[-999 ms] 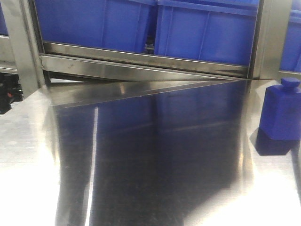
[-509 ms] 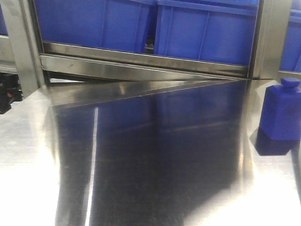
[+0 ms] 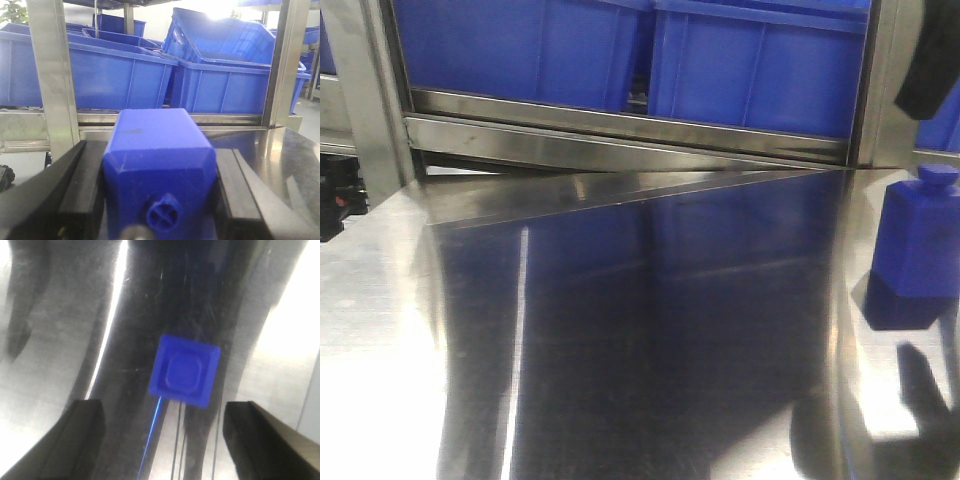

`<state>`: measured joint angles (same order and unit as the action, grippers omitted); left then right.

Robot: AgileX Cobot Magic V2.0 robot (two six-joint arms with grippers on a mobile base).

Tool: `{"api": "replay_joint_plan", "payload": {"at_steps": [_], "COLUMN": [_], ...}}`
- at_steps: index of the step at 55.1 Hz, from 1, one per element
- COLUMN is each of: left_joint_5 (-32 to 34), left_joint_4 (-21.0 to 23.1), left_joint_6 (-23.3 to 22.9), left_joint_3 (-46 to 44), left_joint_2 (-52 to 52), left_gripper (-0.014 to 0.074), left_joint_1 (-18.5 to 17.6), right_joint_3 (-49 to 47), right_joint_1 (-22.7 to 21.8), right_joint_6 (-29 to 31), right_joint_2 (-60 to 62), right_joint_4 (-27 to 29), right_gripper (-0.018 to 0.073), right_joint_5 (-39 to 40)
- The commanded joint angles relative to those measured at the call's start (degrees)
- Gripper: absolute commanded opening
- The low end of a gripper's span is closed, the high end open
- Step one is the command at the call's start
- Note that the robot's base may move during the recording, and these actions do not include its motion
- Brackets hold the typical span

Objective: Pick and sort blue part to right shelf
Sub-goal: 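Close the right gripper on the second blue bottle and lift it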

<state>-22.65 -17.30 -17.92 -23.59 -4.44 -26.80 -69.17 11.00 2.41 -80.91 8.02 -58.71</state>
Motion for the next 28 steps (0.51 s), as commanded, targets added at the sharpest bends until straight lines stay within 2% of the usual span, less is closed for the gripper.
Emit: {"api": "replay_joint_plan", "payload": {"at_steps": [1,15,28], "left_joint_5": [5.0,5.3,5.3], "left_joint_4": [-0.2,-0.2,-0.2], "left_joint_6": [-0.5,-0.5,-0.5], "left_joint_3": [-1.6,-1.6,-1.6], "left_joint_2": [-0.8,-0.8,-0.8], "left_gripper": [0.0353,0.0353,0.0352], "left_joint_1": [-0.3,-0.3,-0.3], "right_joint_3": [-4.2,-6.9,-6.8], "right_joint_1": [0.0,0.0,0.0], "right_joint_6": [-0.8,-3.7,-3.9], "right_joint_2": [-1.1,-9.1,-15.6], "right_joint_4": [0.7,-1.5,-2.7], "right_gripper": [0.0619,0.0619,0.0619], "right_joint_5": [1.0,-1.9,-2.0]}}
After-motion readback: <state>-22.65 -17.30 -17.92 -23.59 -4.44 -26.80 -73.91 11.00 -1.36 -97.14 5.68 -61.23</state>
